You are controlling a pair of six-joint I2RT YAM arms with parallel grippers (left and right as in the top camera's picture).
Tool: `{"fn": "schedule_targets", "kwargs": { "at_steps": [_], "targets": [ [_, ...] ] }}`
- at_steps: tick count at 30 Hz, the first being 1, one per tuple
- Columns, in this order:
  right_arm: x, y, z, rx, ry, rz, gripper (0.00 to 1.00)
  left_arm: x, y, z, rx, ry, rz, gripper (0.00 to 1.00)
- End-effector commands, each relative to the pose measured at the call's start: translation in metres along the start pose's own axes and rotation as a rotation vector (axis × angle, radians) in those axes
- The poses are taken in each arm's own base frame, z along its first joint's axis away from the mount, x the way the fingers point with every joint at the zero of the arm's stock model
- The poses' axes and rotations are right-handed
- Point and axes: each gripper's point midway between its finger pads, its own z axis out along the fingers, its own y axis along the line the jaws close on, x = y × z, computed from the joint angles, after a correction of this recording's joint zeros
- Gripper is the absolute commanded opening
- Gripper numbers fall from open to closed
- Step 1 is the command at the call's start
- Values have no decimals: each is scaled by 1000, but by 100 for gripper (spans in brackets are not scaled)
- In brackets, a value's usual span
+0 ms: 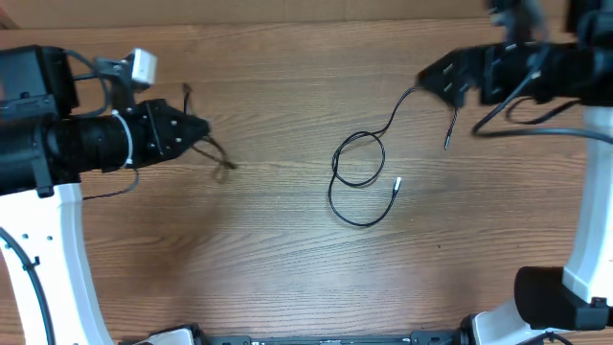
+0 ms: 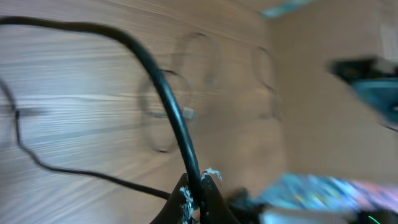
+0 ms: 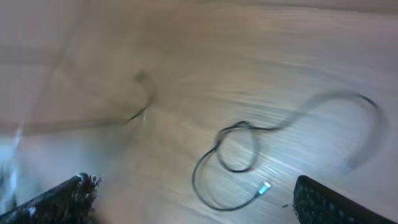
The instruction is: Untangle cables
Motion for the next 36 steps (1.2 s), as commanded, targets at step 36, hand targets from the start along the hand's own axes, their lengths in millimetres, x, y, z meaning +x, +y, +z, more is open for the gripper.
{"fn": "schedule_targets", "kwargs": {
  "at_steps": [36],
  "targets": [
    [1, 203, 36, -769, -210, -873, 100, -29, -135, 6, 272, -82, -160, 4]
  ]
}}
